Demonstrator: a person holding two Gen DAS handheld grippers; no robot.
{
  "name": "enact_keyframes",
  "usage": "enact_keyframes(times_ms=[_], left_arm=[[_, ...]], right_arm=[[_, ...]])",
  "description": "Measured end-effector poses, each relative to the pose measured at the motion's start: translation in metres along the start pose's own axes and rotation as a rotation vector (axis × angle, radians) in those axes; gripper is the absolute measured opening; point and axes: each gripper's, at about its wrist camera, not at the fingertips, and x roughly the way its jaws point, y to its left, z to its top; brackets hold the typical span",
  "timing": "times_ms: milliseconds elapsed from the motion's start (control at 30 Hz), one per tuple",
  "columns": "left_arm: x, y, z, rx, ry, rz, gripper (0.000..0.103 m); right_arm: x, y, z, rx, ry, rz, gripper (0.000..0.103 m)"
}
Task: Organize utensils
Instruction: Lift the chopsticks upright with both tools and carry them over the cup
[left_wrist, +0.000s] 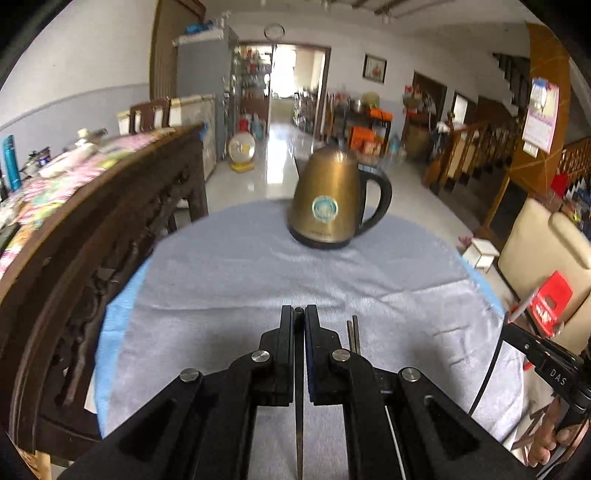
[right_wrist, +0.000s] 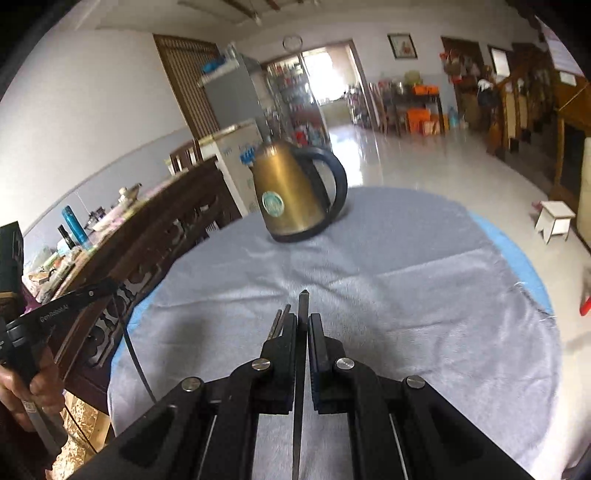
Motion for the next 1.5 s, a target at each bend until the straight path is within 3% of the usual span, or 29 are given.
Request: enact_keyframes(times_ms=[300,633,1133,1500], left_arm=[[-0.069,-0.002,-0.033,-0.023,-0.126,0.010,0.005],[-0.118,-0.019,-0.060,-0.004,-0.219,0.043,0.005],[-0.163,-0.033,-0.070,0.021,-0.278,0.060,0.005],[-0.186,-0.041,-0.065,0.030,-0.309,0.032,0.005]], right_arm=[[-0.068,0.021,-0.029,-0.022,-0.136,-0.019,0.007],[-0.113,0.038,-0.050,-0.033,-0.199,-0.006,0.007],[-0.165,0.068,-0.053,-0.066,-0.280,0.014,0.007],[-0.190,0.076,-0.050,-0.073,-0.333,0.030,0.007]])
